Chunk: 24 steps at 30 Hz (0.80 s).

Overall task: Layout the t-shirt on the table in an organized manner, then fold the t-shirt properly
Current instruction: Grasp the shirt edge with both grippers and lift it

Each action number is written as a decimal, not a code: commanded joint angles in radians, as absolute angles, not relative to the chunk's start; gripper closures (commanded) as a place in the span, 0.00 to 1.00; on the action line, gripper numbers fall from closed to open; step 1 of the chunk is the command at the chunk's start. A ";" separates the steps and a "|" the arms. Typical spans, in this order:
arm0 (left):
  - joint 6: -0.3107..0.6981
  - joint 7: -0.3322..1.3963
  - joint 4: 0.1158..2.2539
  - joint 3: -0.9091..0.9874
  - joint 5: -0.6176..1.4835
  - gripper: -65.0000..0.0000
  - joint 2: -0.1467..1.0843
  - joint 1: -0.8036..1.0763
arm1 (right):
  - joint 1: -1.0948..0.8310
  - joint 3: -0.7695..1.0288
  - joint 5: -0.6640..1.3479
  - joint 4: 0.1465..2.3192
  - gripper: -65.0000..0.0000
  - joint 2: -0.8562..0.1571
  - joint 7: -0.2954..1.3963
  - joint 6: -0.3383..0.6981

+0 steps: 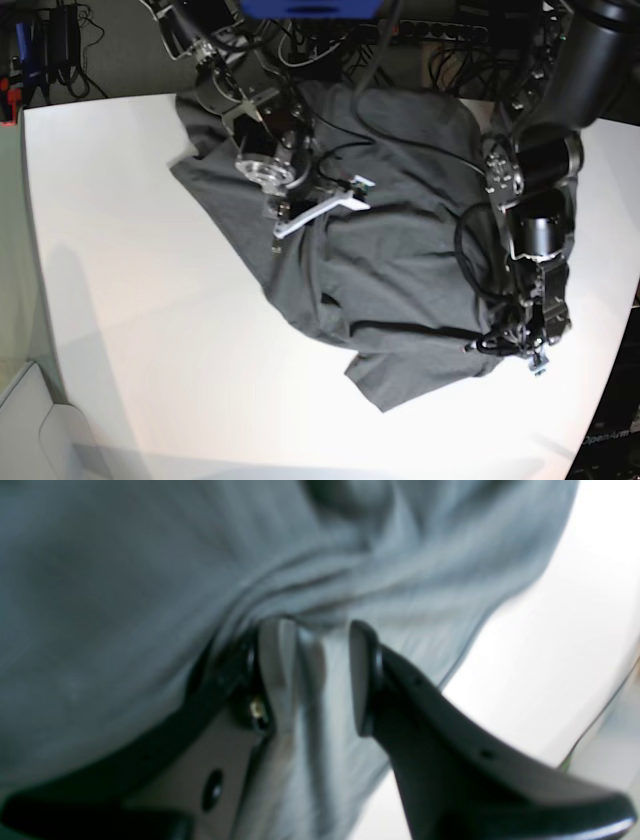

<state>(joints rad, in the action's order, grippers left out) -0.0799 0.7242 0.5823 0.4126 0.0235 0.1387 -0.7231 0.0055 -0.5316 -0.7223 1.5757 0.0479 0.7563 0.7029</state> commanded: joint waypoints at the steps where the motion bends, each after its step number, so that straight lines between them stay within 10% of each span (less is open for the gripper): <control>1: -0.081 0.728 0.633 0.414 0.054 1.00 0.150 -0.748 | 0.033 -0.538 -0.730 1.596 0.69 0.070 0.754 0.698; 15: -0.091 1.297 1.497 0.414 0.374 1.00 0.166 -0.277 | 0.082 -0.495 -0.731 1.696 0.69 0.065 0.754 0.698; 24: -0.174 1.204 1.549 0.412 0.374 1.00 0.165 0.015 | 0.084 -0.372 -0.731 1.758 0.69 -0.015 0.754 0.698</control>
